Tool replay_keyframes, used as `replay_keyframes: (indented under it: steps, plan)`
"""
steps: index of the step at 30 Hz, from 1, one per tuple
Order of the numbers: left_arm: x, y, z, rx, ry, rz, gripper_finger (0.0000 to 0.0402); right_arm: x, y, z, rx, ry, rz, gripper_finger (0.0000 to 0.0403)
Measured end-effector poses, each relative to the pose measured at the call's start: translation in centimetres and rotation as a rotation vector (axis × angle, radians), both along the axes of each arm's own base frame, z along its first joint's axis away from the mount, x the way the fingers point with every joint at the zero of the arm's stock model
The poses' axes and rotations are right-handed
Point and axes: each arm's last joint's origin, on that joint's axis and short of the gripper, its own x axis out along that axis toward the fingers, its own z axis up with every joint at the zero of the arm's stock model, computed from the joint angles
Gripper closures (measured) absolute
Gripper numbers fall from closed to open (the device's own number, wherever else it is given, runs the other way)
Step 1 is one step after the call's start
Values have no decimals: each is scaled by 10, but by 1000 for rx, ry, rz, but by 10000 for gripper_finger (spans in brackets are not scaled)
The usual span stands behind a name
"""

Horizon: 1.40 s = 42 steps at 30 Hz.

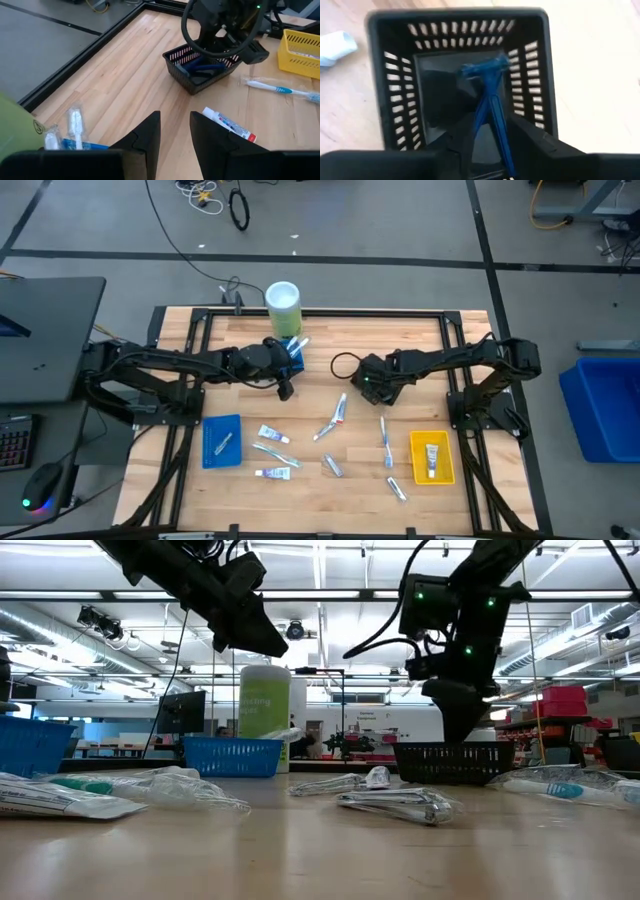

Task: Pick & Place Travel size toiletries
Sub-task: Put the white toothpaste into the yellow bin

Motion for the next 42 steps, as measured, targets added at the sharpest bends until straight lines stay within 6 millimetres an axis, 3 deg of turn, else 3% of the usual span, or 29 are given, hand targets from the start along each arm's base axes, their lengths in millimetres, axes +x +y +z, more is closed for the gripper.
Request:
replay_keyframes:
  steps: [8,16,20,29,33,37,42]
  plan:
    - [0,0,0,31,13,-18,290,31,12,41,-16,-180,124,255]
    - [0,-1,-1,8,19,-44,290,61,31,56,-33,-415,542,222]
    - [0,-1,-1,-4,14,-38,290,65,35,49,-29,-509,727,199]
    - [0,-1,-1,-30,9,-24,290,58,36,31,-26,-451,894,154]
    - [0,-1,-1,-35,7,-21,290,66,37,21,-69,-441,991,152]
    - [-1,-1,-3,-68,12,-4,290,74,43,7,6,-445,1064,159]
    - [-5,-1,-8,-99,69,15,290,74,46,-16,-8,-298,1124,161]
